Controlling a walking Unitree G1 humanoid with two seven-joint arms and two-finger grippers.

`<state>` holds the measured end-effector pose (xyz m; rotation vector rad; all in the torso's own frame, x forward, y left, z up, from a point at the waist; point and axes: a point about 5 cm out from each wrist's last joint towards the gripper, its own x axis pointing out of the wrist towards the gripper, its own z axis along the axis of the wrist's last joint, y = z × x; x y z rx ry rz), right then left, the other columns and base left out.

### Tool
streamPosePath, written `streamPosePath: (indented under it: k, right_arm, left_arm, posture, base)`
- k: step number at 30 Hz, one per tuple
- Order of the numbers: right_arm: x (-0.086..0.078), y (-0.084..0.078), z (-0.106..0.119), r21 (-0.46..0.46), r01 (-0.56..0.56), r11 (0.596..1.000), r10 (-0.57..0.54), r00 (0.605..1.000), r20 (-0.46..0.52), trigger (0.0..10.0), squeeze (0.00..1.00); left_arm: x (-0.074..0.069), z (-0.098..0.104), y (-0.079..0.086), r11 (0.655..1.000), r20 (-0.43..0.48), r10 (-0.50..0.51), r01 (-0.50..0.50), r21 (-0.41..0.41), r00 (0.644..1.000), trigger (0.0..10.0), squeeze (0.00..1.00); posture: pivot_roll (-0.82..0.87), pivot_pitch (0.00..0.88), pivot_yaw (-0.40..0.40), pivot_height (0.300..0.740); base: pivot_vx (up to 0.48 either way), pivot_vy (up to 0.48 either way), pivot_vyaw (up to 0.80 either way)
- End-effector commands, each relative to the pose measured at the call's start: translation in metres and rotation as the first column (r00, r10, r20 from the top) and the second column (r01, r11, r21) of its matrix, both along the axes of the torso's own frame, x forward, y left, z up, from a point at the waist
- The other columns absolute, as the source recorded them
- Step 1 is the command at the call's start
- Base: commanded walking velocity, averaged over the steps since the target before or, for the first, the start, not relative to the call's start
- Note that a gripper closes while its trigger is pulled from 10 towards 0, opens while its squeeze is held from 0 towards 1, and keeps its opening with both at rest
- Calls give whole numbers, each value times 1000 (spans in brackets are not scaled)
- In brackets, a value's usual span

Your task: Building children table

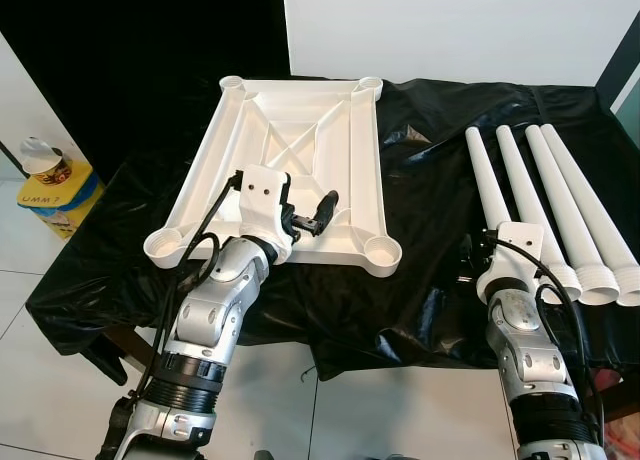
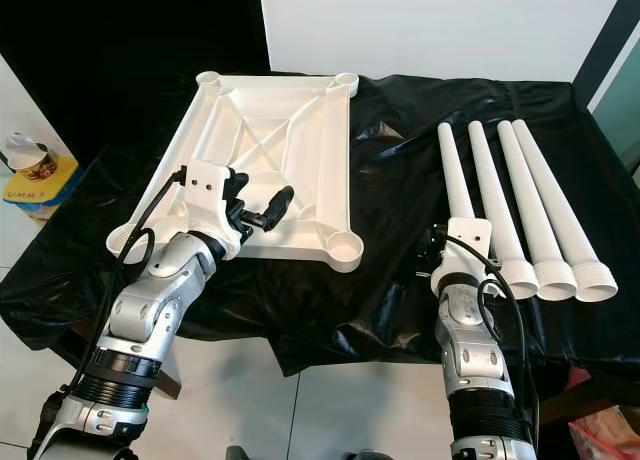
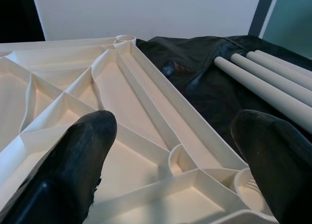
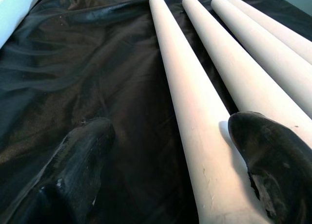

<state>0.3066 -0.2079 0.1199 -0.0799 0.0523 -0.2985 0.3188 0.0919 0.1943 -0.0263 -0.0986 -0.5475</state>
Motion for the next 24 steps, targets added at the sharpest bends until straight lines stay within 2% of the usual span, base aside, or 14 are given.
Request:
streamPosePath:
  k: [1, 6, 13, 17, 19, 24]
  right_arm:
    - [-7, -1, -18, 24, 18, 1000, -16, 996, -88, 10000, 0]
    - [-11, 3, -20, 59, 2, 998, 4, 995, -104, 10000, 0]
    - [-17, 2, -11, 24, 1, 1000, 1, 997, -82, 10000, 0]
    - [-22, -2, 7, -7, 19, 1000, -19, 1000, -6, 10000, 0]
    - [-25, 0, 19, 15, 0, 1000, -1, 997, 73, 10000, 0]
    - [-34, 0, 28, -4, -9, 1000, 9, 989, 146, 10000, 0]
  left_arm:
    - [-8, -4, -9, 983, -13, -183, 183, 23, 983, 10000, 0]
    - [-9, -3, -9, 983, -15, -183, 183, 27, 983, 10000, 0]
    - [-10, -2, -12, 982, -17, -186, 186, 19, 982, 10000, 0]
    - [-12, -2, -13, 981, -22, -190, 191, 18, 981, 10000, 0]
    - [-12, -2, -13, 981, -24, -190, 191, 19, 981, 10000, 0]
    - [-13, -2, -13, 982, -29, -189, 190, 17, 981, 10000, 0]
  posture:
    - [-113, 82, 29, 740]
    - [-117, 79, 27, 740]
    - [-124, 75, 26, 740]
    - [-127, 74, 25, 740]
    - [-128, 74, 25, 740]
    - [-131, 79, 25, 740]
  base:
    - [0, 0, 0]
    - [0, 0, 0]
    - [0, 0, 0]
    - [0, 0, 0]
    - [0, 0, 0]
    - [0, 0, 0]
